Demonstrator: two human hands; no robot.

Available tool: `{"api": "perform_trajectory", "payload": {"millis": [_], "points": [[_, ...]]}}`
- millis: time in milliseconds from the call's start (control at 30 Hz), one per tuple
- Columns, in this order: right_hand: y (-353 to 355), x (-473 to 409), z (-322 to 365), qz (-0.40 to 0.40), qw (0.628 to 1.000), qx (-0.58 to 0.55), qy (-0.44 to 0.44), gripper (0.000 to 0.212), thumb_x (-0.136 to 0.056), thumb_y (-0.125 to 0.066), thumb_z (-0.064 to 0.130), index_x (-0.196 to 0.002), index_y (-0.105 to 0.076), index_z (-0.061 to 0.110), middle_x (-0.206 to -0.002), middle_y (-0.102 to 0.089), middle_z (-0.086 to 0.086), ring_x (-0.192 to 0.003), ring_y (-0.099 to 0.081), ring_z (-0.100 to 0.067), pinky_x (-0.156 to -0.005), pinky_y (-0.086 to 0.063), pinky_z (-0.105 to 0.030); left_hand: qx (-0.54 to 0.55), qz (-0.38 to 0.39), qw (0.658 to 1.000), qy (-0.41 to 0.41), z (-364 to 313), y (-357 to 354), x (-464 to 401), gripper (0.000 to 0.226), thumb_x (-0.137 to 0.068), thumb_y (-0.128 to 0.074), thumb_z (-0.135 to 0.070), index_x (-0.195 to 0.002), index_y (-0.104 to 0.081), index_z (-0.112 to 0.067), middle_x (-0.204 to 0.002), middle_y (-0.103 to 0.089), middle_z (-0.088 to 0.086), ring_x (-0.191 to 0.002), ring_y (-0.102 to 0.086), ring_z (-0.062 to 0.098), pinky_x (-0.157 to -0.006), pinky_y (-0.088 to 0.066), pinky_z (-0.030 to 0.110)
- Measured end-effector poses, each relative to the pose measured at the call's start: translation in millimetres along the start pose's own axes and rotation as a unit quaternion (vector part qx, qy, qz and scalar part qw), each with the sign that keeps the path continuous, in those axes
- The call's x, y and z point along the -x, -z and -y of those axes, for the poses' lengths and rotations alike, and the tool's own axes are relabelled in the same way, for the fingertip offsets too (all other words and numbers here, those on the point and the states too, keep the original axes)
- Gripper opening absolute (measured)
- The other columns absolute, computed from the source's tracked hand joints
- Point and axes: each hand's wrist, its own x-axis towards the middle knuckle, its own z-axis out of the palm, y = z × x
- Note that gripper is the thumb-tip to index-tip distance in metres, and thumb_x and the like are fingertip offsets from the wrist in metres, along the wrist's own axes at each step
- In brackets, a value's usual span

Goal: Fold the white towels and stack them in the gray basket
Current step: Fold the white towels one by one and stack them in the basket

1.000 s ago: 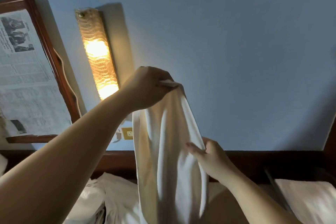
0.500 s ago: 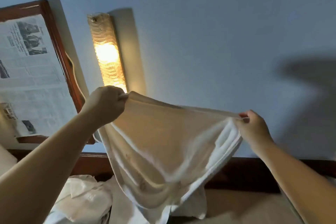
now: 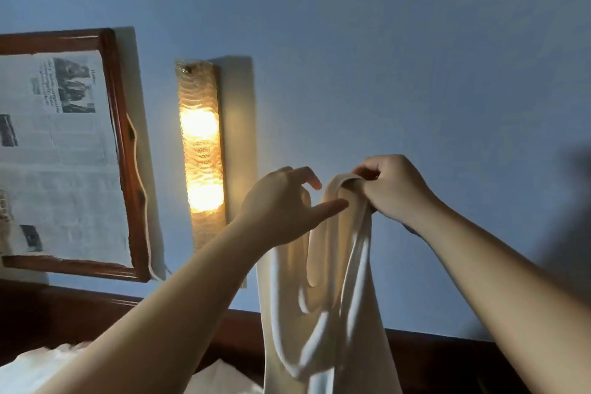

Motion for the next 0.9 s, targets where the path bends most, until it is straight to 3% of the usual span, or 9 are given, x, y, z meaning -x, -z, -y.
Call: {"api": "perform_trajectory", "payload": {"millis": [100,200,367,433,533,633,733,800,900], "points": [[2,3,-5,-0.001,1.0,-0.018,-0.014,0.014,-0.09,-0.074,0.017,-0.077,-0.078,0.02,-0.071,-0.073,0.002,-0.07,-0.071,-0.016,-0.055,-0.057,-0.025,0.003,-0.014,1.0,-0.016,-2,-17,-2,0.05,-0.078,-0.056,-0.088,-0.1,-0.065,-0.044,-0.085,-0.062,-0.019,-0.075,-0.06,-0.001,-0.072,-0.057,0.029],[3,6,-12,-0.002,0.999,-0.03,-0.029,0.014,-0.088,-0.077,0.019,-0.074,-0.078,0.019,-0.069,-0.072,0.0,-0.066,-0.07,-0.015,-0.057,-0.06,-0.028,0.007,-0.036,0.999,-0.02,-6,-31,-2,0.031,-0.089,-0.057,-0.066,-0.098,-0.069,-0.039,-0.088,-0.062,-0.016,-0.074,-0.062,0.005,-0.069,-0.059,0.035],[4,13,-36,-0.029,0.999,-0.002,-0.037,0.018,-0.088,-0.079,0.028,-0.073,-0.073,0.02,-0.068,-0.071,0.002,-0.064,-0.067,-0.015,-0.061,-0.058,-0.033,-0.073,-0.053,0.993,-0.082,-5,-40,-4,0.035,-0.1,-0.04,-0.044,-0.099,-0.068,-0.023,-0.086,-0.058,-0.006,-0.067,-0.061,0.021,-0.06,-0.056,0.037],[-6,22,-56,-0.068,0.996,0.047,-0.041,0.019,-0.088,-0.077,0.035,-0.075,-0.071,0.023,-0.067,-0.069,0.006,-0.065,-0.065,-0.01,-0.06,-0.052,-0.029,-0.095,-0.054,0.989,-0.104,-5,-37,-6,0.034,-0.102,-0.037,-0.039,-0.101,-0.066,-0.022,-0.086,-0.058,-0.005,-0.067,-0.061,0.026,-0.059,-0.055,0.039],[-37,48,-94,-0.103,0.989,0.086,-0.065,0.017,-0.096,-0.068,0.028,-0.079,-0.067,0.026,-0.068,-0.066,0.01,-0.065,-0.062,-0.009,-0.055,-0.047,-0.028,-0.127,-0.067,0.982,-0.121,-8,-26,-14,0.028,-0.103,-0.042,-0.033,-0.103,-0.067,-0.021,-0.088,-0.059,-0.005,-0.065,-0.061,0.026,-0.058,-0.055,0.04],[-60,79,-136,-0.087,0.979,0.071,-0.169,0.023,-0.098,-0.062,0.025,-0.075,-0.066,0.026,-0.065,-0.064,0.007,-0.063,-0.06,-0.012,-0.049,-0.04,-0.026,-0.139,-0.095,0.982,-0.086,2,0,-23,0.023,-0.103,-0.048,-0.027,-0.103,-0.069,-0.018,-0.09,-0.06,-0.002,-0.069,-0.062,0.029,-0.061,-0.056,0.041],[-52,98,-176,-0.085,0.962,0.077,-0.248,0.019,-0.091,-0.068,0.025,-0.072,-0.068,0.026,-0.068,-0.068,0.01,-0.071,-0.065,-0.016,-0.06,-0.05,-0.031,-0.16,-0.1,0.982,-0.006,45,28,-28,0.025,-0.104,-0.048,-0.028,-0.107,-0.071,-0.019,-0.1,-0.065,0.003,-0.084,-0.066,0.034,-0.074,-0.057,0.043],[-34,96,-191,-0.107,0.957,0.092,-0.255,0.014,-0.087,-0.075,0.027,-0.075,-0.068,0.023,-0.073,-0.069,0.01,-0.079,-0.067,-0.022,-0.068,-0.053,-0.036,-0.175,-0.074,0.98,0.056,82,39,-24,0.031,-0.105,-0.045,-0.032,-0.111,-0.072,-0.019,-0.104,-0.067,0.004,-0.089,-0.067,0.033,-0.081,-0.059,0.047],[3,75,-189,-0.13,0.963,0.101,-0.214,0.018,-0.087,-0.08,0.031,-0.079,-0.067,0.022,-0.075,-0.069,0.005,-0.077,-0.066,-0.026,-0.065,-0.045,-0.035,-0.183,-0.043,0.978,0.093,116,38,-9,0.039,-0.102,-0.04,-0.036,-0.111,-0.074,-0.019,-0.104,-0.07,0.006,-0.089,-0.068,0.034,-0.082,-0.06,0.05]]}}
